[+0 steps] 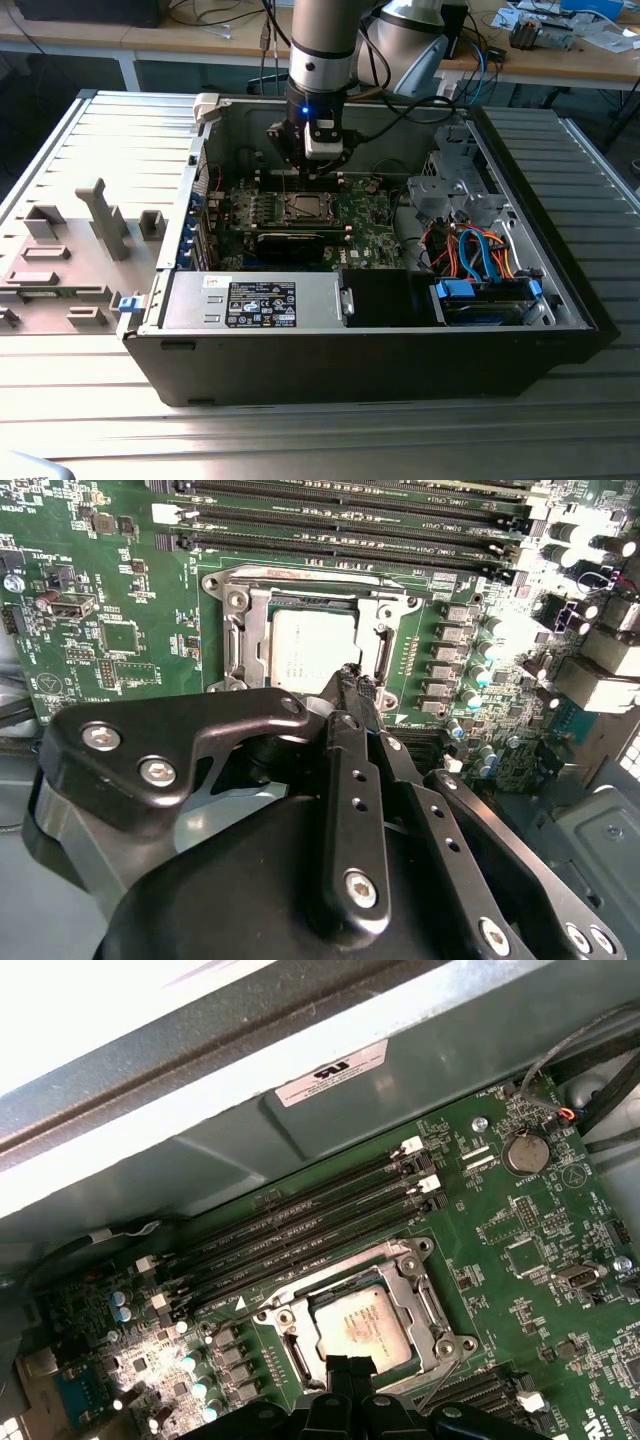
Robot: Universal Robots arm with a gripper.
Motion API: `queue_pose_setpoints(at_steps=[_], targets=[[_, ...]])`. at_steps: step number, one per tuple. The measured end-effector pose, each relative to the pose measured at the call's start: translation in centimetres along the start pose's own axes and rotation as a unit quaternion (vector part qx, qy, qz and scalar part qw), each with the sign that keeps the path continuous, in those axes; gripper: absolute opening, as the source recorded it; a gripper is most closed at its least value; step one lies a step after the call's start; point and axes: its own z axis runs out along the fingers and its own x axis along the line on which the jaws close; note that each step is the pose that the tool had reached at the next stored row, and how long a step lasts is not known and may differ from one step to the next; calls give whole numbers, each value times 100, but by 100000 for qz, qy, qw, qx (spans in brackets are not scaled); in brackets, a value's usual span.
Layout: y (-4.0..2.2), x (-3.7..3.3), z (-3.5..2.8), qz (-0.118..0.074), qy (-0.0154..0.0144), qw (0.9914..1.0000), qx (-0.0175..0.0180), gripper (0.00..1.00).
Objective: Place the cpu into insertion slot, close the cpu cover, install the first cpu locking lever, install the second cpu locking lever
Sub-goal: 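Install the first cpu locking lever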
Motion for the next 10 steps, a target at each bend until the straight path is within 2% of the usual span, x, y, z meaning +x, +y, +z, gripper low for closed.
queue_pose_setpoints(at_steps=[10], targets=[[0, 0, 0, -1656, -14, 99986, 95, 11]])
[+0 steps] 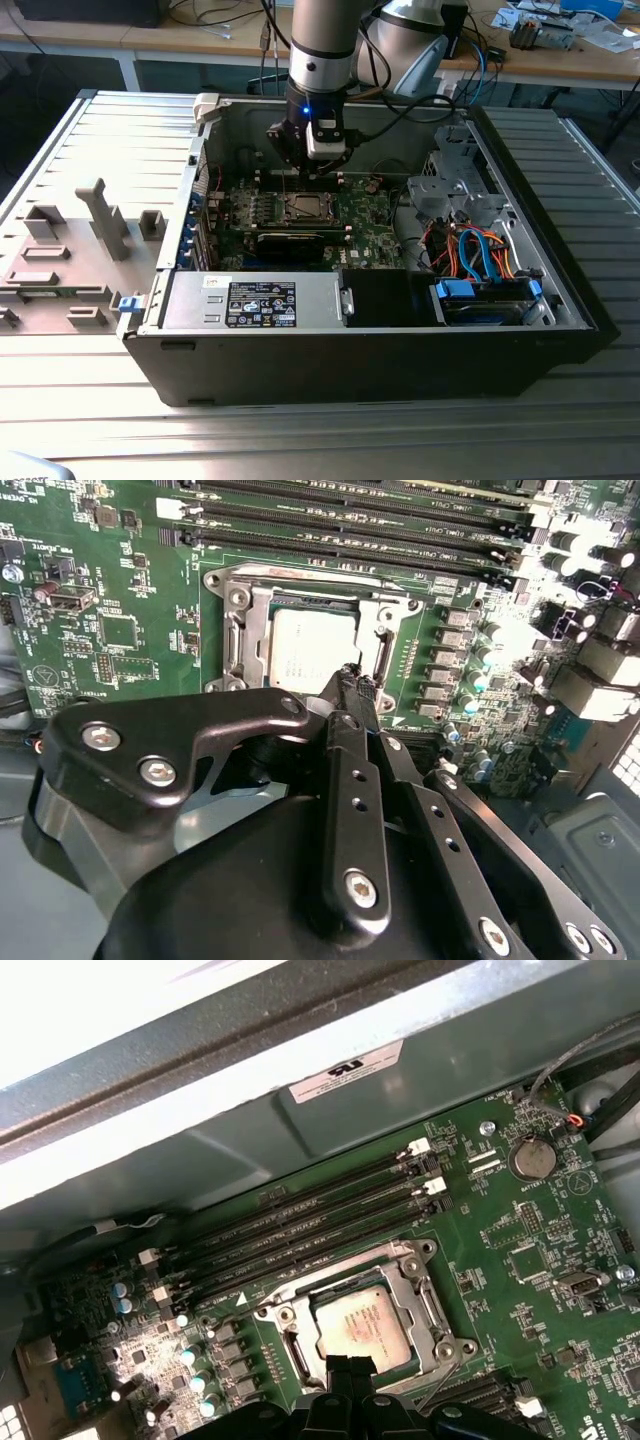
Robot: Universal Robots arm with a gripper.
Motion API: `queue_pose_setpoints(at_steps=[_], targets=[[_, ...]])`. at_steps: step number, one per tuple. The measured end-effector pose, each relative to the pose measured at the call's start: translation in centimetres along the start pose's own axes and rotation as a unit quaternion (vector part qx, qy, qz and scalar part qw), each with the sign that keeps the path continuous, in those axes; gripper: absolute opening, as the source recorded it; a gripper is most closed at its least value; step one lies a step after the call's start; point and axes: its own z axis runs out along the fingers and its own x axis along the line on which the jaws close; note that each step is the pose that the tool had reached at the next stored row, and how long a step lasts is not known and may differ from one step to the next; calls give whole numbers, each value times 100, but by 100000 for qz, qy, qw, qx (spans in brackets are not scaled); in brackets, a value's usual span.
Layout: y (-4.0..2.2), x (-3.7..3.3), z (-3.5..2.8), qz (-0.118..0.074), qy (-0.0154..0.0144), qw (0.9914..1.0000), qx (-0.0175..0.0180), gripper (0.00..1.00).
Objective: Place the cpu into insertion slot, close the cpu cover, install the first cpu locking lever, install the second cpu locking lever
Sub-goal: 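Install the first cpu locking lever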
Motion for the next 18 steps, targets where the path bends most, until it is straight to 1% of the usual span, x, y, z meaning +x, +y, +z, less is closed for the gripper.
queue_pose_setpoints(at_steps=[10, 18], targets=[[0, 0, 0, -1503, -13, 99989, 88, 11], [0, 0, 0, -3102, -31, 99952, 183, 11]])
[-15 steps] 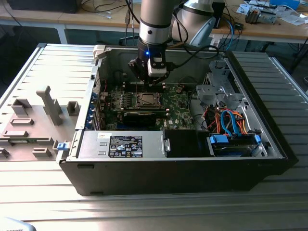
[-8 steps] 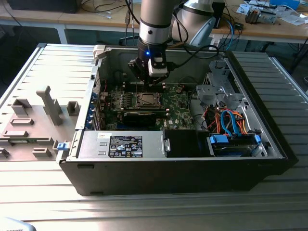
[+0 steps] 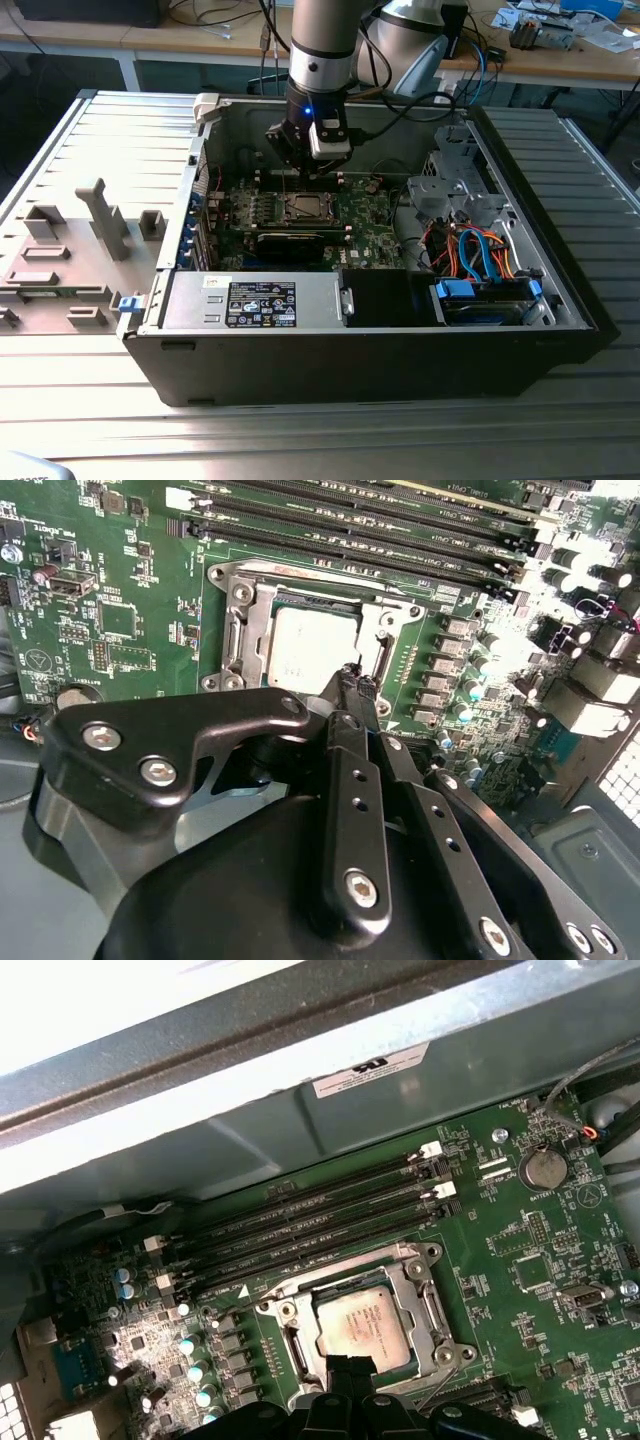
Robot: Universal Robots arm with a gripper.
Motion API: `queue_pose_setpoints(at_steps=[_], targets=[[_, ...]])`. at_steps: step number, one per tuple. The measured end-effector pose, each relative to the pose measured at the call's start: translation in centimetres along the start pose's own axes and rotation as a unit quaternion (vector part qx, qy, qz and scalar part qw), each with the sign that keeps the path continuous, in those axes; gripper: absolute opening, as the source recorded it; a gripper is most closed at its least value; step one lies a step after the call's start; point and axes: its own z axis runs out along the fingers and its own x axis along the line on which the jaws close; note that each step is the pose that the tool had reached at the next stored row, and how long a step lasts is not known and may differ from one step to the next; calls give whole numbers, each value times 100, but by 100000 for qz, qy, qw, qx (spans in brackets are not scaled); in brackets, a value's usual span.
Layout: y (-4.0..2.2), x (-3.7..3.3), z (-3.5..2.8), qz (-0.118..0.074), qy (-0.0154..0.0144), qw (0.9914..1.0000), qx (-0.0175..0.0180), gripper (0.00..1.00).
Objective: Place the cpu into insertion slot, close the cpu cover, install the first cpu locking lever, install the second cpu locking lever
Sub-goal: 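Install the first cpu locking lever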
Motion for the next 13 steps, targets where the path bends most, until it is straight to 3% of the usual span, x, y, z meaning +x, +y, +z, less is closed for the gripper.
queue_pose_setpoints(at_steps=[13], targets=[[0, 0, 0, -2312, -21, 99973, 132, 11]])
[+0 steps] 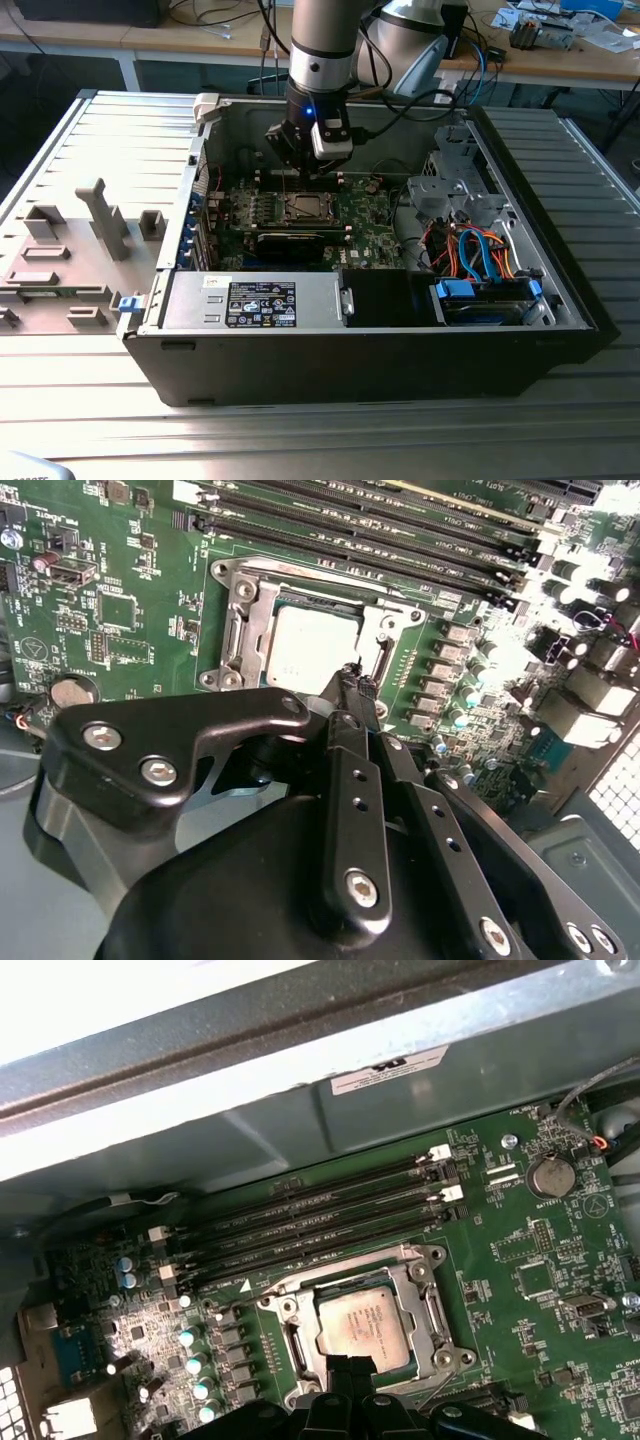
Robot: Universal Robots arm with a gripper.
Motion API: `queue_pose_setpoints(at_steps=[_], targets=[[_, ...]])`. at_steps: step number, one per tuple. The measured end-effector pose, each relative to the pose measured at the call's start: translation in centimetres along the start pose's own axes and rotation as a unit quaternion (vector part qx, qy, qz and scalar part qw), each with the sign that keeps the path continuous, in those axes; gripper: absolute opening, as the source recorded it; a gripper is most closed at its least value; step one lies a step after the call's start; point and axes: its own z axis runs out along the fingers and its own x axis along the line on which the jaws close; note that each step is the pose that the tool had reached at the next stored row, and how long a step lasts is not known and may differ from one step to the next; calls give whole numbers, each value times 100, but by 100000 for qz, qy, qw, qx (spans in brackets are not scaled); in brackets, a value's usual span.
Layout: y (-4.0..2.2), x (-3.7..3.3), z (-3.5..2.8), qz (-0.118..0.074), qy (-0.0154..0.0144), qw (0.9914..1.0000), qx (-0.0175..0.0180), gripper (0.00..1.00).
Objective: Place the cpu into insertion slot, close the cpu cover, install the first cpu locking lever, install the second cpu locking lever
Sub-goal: 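Install the first cpu locking lever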
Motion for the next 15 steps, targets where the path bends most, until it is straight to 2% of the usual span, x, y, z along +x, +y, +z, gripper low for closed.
queue_pose_setpoints(at_steps=[8, 15], targets=[[0, 0, 0, -2218, -21, 99975, 128, 11], [0, 0, 0, -4007, -38, 99919, 235, 11]])
